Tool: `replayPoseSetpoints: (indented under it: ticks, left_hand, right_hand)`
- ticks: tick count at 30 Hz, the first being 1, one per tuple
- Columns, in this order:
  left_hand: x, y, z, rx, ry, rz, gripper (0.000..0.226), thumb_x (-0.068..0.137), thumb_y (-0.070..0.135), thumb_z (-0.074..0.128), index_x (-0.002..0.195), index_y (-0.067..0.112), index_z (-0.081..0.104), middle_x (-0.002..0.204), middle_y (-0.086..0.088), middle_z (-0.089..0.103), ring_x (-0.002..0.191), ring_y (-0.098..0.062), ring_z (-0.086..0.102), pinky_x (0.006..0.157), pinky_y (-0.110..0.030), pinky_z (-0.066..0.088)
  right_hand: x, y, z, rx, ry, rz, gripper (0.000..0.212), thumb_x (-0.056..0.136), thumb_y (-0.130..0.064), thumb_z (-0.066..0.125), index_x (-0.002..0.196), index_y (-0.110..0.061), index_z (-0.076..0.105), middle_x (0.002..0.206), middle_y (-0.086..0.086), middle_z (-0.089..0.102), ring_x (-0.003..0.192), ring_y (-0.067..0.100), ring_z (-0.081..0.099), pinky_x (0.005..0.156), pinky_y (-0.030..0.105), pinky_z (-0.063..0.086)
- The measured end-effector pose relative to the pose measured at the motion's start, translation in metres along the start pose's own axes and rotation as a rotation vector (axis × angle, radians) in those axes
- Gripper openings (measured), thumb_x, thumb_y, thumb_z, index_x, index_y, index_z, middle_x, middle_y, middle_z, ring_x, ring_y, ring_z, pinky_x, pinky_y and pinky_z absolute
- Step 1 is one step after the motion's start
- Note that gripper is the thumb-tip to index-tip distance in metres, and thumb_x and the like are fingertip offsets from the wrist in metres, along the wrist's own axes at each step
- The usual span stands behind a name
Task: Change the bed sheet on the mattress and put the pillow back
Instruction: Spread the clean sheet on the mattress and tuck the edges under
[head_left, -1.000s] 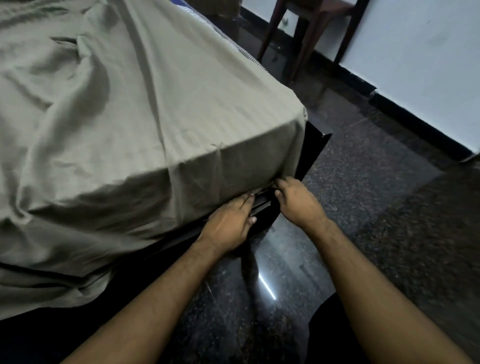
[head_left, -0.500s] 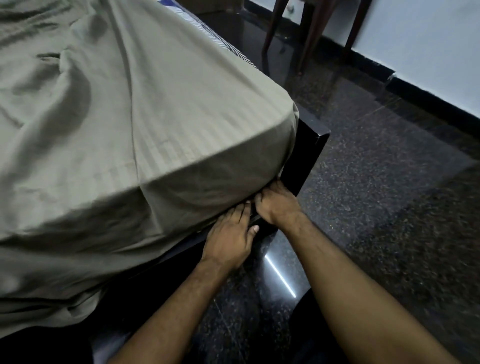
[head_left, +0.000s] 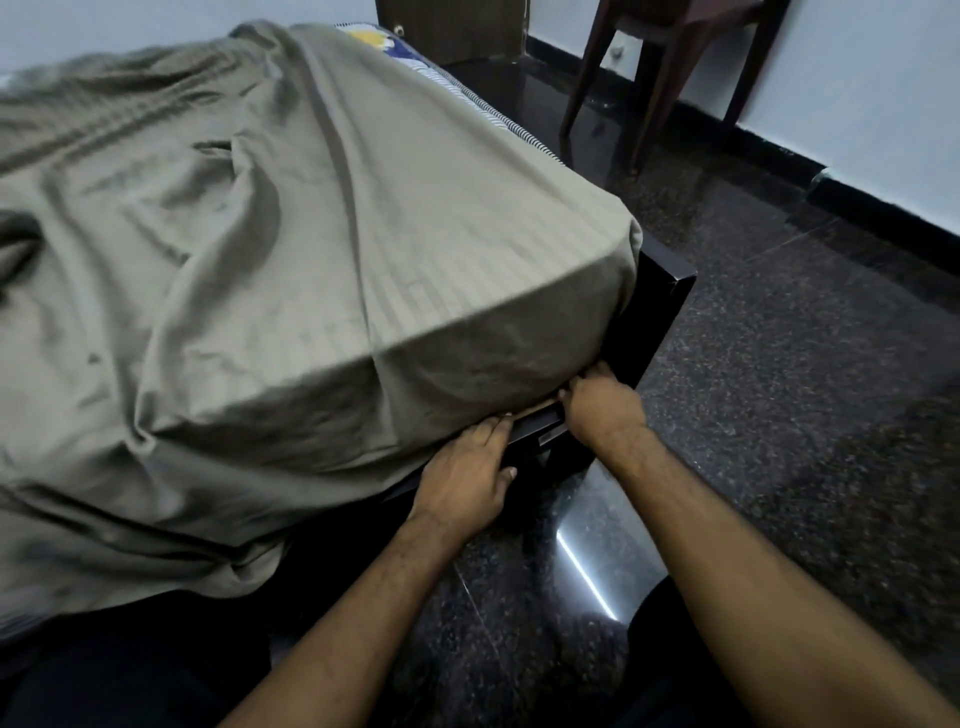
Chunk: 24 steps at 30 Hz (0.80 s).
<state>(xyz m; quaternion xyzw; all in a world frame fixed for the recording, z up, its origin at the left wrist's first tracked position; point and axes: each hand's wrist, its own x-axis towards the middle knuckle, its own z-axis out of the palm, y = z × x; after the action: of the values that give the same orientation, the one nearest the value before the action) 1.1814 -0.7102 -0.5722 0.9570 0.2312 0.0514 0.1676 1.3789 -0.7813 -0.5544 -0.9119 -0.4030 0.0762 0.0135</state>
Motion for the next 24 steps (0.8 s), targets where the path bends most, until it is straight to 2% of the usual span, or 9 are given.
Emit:
replayPoseSetpoints:
  ticks: [3, 6, 9, 12, 14, 16, 18, 21, 24]
  left_hand:
    - [0.002, 0.002, 0.004, -0.016, 0.018, -0.01, 0.069, 0.097, 0.034, 0.057, 0.157, 0.013, 0.03, 0.157, -0.003, 0.04, 0.142, -0.021, 0.039, 0.117, -0.035, 0.034]
    - [0.001, 0.001, 0.007, -0.014, 0.022, 0.003, 0.07, 0.097, 0.034, 0.058, 0.157, 0.013, 0.029, 0.158, -0.002, 0.038, 0.144, -0.02, 0.037, 0.118, -0.034, 0.032]
    - [-0.001, -0.002, 0.007, -0.017, 0.019, 0.029, 0.071, 0.097, 0.034, 0.058, 0.158, 0.014, 0.028, 0.16, -0.001, 0.035, 0.145, -0.019, 0.035, 0.12, -0.032, 0.029]
    - [-0.005, -0.008, 0.002, -0.019, 0.007, 0.035, 0.072, 0.097, 0.035, 0.059, 0.158, 0.015, 0.027, 0.161, -0.001, 0.034, 0.146, -0.019, 0.036, 0.119, -0.032, 0.03]
    - [-0.01, -0.014, -0.004, -0.02, 0.002, 0.024, 0.071, 0.097, 0.035, 0.058, 0.158, 0.015, 0.028, 0.161, -0.001, 0.035, 0.145, -0.019, 0.036, 0.118, -0.033, 0.032]
    - [-0.017, -0.02, -0.01, -0.027, -0.015, 0.02, 0.07, 0.098, 0.035, 0.057, 0.158, 0.016, 0.027, 0.162, 0.0, 0.034, 0.146, -0.019, 0.035, 0.118, -0.034, 0.033]
    - [-0.027, -0.027, -0.016, -0.025, -0.035, 0.009, 0.069, 0.099, 0.034, 0.057, 0.159, 0.017, 0.026, 0.163, 0.0, 0.033, 0.147, -0.019, 0.033, 0.118, -0.034, 0.033]
    - [-0.037, -0.03, -0.022, -0.011, -0.045, -0.012, 0.07, 0.099, 0.035, 0.057, 0.16, 0.018, 0.025, 0.164, 0.001, 0.031, 0.148, -0.018, 0.033, 0.118, -0.033, 0.033]
    - [-0.04, -0.029, -0.022, -0.011, -0.027, -0.03, 0.069, 0.1, 0.037, 0.055, 0.159, 0.018, 0.025, 0.162, 0.0, 0.033, 0.147, -0.018, 0.034, 0.117, -0.033, 0.033]
  right_hand:
    - [-0.013, 0.0, 0.0, -0.11, 0.06, -0.017, 0.034, 0.102, -0.033, 0.046, 0.121, -0.014, 0.066, 0.137, 0.01, 0.054, 0.14, 0.025, 0.036, 0.094, 0.04, 0.048]
    - [-0.023, -0.004, 0.003, -0.206, 0.138, -0.007, 0.03, 0.099, -0.032, 0.048, 0.113, -0.015, 0.068, 0.123, 0.008, 0.061, 0.12, 0.029, 0.05, 0.081, 0.039, 0.048]
    - [-0.021, -0.009, 0.013, -0.174, 0.033, -0.006, 0.055, 0.094, -0.034, 0.019, 0.113, -0.013, 0.066, 0.126, 0.008, 0.063, 0.116, 0.031, 0.055, 0.082, 0.039, 0.047]
    - [-0.014, -0.011, 0.015, -0.118, 0.003, -0.036, 0.065, 0.09, -0.033, 0.012, 0.115, -0.006, 0.066, 0.124, 0.015, 0.062, 0.111, 0.037, 0.061, 0.081, 0.043, 0.051]
    - [-0.007, -0.015, 0.004, -0.141, -0.051, -0.078, 0.06, 0.094, -0.032, 0.017, 0.121, -0.008, 0.065, 0.128, 0.014, 0.06, 0.121, 0.035, 0.057, 0.087, 0.046, 0.051]
    - [-0.001, -0.019, -0.005, -0.154, -0.157, -0.035, 0.045, 0.102, -0.028, 0.03, 0.132, -0.015, 0.06, 0.138, 0.012, 0.056, 0.129, 0.035, 0.053, 0.099, 0.048, 0.048]
    - [0.0, -0.029, -0.011, -0.175, -0.215, -0.005, 0.044, 0.103, -0.025, 0.035, 0.14, -0.018, 0.056, 0.146, 0.012, 0.052, 0.134, 0.036, 0.05, 0.107, 0.048, 0.045]
    - [-0.009, -0.04, -0.022, -0.188, -0.188, 0.034, 0.043, 0.103, -0.025, 0.039, 0.141, -0.014, 0.057, 0.146, 0.012, 0.053, 0.133, 0.035, 0.052, 0.106, 0.044, 0.045]
    - [-0.021, -0.044, -0.038, -0.188, -0.161, 0.125, 0.039, 0.098, -0.026, 0.048, 0.133, -0.016, 0.063, 0.137, 0.008, 0.061, 0.126, 0.033, 0.059, 0.097, 0.043, 0.048]
